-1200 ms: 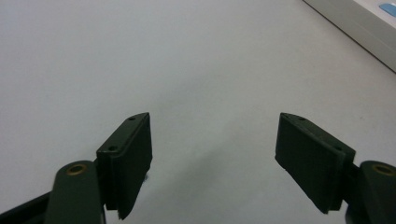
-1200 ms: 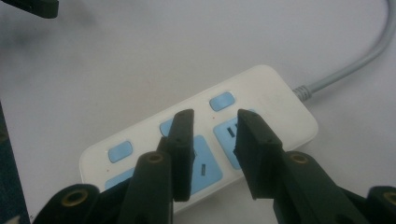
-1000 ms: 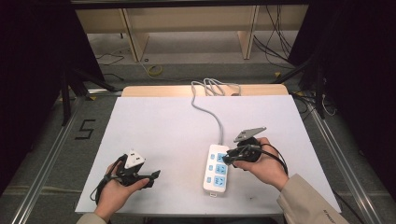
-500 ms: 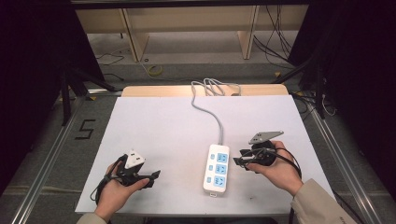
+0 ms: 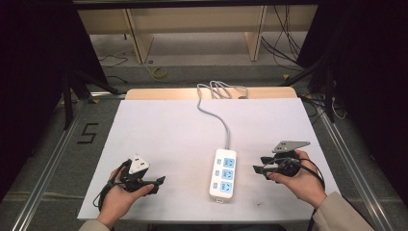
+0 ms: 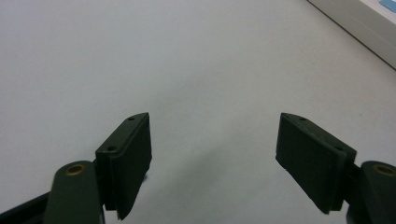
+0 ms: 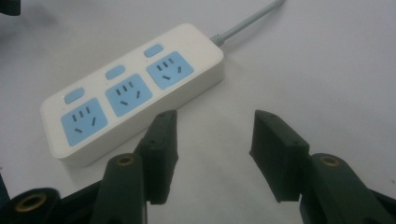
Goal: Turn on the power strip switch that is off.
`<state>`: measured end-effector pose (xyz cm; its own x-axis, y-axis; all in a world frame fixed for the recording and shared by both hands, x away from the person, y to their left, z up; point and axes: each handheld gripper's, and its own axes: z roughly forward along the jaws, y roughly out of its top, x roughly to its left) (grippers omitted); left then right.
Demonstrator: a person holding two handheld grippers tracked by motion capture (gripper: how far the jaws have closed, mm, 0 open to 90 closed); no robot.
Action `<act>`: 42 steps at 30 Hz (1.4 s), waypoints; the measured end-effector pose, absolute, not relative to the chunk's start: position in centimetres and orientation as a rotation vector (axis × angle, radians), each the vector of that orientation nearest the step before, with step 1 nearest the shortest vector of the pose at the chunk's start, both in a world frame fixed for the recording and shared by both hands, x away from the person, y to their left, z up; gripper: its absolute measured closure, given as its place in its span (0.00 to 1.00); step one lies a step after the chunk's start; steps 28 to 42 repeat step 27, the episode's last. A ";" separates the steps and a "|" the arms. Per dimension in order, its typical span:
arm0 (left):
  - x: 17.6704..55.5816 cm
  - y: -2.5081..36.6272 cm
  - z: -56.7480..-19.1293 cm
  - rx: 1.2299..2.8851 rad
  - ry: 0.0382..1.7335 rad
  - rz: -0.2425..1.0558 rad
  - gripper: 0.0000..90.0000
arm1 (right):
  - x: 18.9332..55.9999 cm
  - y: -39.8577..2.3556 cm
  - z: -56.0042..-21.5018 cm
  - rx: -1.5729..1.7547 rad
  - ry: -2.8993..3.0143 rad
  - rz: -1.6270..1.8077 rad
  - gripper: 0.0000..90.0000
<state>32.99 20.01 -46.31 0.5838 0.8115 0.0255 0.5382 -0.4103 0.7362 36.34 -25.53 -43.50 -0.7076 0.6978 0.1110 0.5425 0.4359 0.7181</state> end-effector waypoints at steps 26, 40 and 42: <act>33.1 19.7 -46.4 2.113 1.071 0.478 0.28 | 34.9 -28.3 -44.5 1.157 2.399 1.183 0.46; 33.1 19.7 -46.4 2.115 1.069 0.481 0.28 | 34.9 -28.3 -44.5 1.156 2.397 1.182 0.46; 33.1 19.7 -46.4 2.115 1.069 0.481 0.28 | 34.9 -28.3 -44.5 1.156 2.397 1.182 0.46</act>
